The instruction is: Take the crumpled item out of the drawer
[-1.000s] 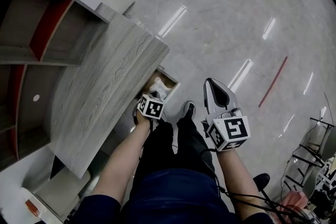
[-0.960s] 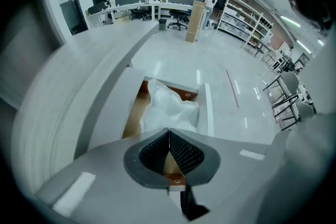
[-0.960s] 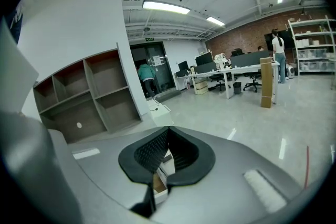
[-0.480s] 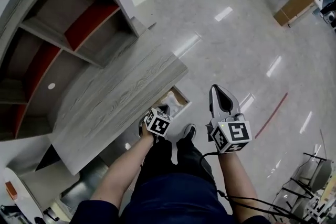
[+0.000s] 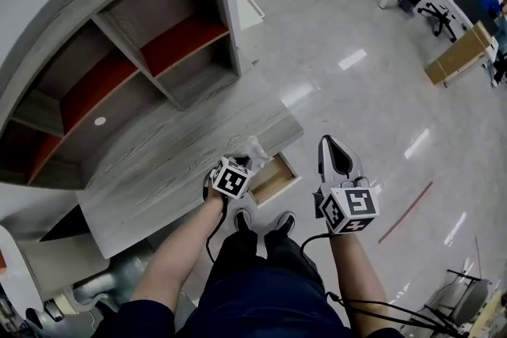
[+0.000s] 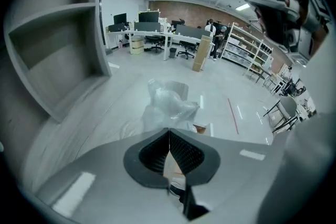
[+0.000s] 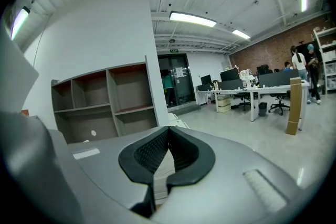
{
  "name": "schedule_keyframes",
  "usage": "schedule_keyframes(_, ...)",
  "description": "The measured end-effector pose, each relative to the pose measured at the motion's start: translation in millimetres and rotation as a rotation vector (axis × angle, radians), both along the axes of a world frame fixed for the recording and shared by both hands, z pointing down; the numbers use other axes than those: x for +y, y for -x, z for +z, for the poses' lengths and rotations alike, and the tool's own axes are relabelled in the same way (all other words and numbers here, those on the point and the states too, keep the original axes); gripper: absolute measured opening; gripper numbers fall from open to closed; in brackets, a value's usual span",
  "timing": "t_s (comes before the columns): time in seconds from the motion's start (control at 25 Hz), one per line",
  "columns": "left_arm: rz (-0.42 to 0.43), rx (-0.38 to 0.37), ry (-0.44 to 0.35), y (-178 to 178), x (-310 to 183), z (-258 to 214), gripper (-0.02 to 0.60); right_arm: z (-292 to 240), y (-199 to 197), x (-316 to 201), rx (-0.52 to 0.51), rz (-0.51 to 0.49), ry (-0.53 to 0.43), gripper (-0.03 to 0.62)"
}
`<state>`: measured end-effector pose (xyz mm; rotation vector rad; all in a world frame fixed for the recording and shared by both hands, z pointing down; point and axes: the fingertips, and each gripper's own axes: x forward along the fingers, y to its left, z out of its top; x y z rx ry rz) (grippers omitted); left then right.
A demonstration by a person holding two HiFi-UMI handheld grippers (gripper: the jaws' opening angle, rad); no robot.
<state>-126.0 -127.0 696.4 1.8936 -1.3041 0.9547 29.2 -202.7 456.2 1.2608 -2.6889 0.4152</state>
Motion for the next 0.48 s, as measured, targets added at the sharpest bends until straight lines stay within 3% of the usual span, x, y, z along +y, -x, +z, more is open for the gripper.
schedule_keyframes(0.4, -0.042, -0.067, 0.037, 77.8, -46.7, 17.3, 0.006, -16.2, 8.4, -0.1, 0.044, 0.014, -0.016, 0.006)
schedule_keyframes(0.48, -0.056, -0.088, 0.011, 90.9, -59.8, 20.7, 0.006, -18.4, 7.3, 0.5, 0.059, 0.025, -0.017, 0.006)
